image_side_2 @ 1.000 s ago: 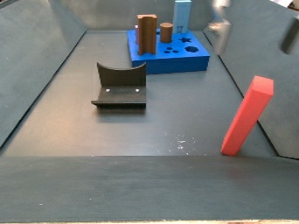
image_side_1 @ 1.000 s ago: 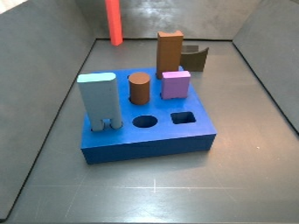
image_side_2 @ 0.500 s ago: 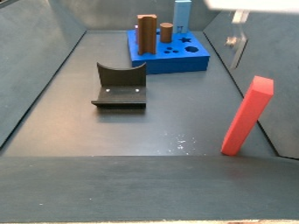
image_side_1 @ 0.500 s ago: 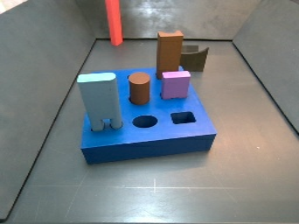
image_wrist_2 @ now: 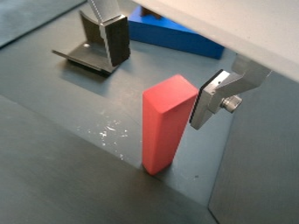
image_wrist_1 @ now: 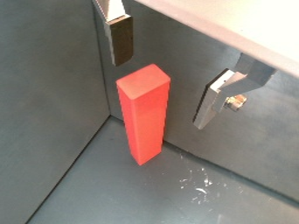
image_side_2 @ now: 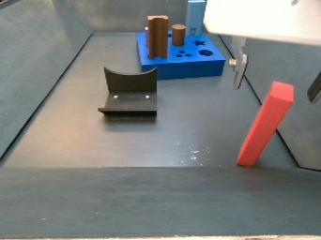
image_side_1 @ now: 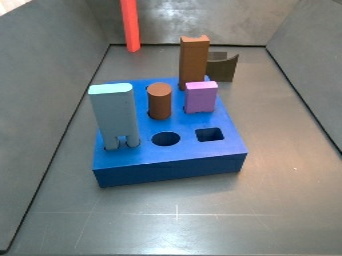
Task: Pick up the rectangle object. Move up. Move to above the board. Insert the rectangle object.
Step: Pick up the rectangle object.
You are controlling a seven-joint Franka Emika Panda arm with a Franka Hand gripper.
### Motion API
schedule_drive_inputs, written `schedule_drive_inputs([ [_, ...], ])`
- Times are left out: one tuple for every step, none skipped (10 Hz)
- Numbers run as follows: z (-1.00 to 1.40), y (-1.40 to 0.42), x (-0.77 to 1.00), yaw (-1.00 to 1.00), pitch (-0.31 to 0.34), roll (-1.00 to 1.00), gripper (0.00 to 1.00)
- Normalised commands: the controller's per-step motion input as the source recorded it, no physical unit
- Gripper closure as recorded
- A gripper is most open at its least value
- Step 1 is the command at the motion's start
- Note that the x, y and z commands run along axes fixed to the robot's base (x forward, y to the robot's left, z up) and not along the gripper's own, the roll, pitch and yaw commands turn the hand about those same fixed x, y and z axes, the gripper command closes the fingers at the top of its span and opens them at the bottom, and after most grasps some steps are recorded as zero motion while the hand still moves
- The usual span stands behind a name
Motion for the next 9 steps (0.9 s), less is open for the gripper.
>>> schedule_drive_inputs([
  [-0.67,0.02,0.15,-0.38,-0.136,-0.18,0.00],
  [-0.70,0.00,0.13,-0.34,-0.124,-0.17,0.00],
  [-0.73,0.00,0.10,-0.30,-0.123,-0.16,0.00],
  [-0.75,0.00,0.10,-0.28,-0.124,-0.15,0.00],
  [-0.80,0.00,0.07,-0.25,-0.124,-0.12,0.00],
  [-0.85,0.00,0.03,-0.24,-0.119,-0.10,0.00],
  [-0.91,0.00,0.00,-0.21,-0.106,-0.08,0.00],
  [-0.95,0.00,0.00,-0.16,-0.107,-0.06,0.00],
  [-0.90,0.00,0.00,-0.11,-0.119,-0.08,0.00],
])
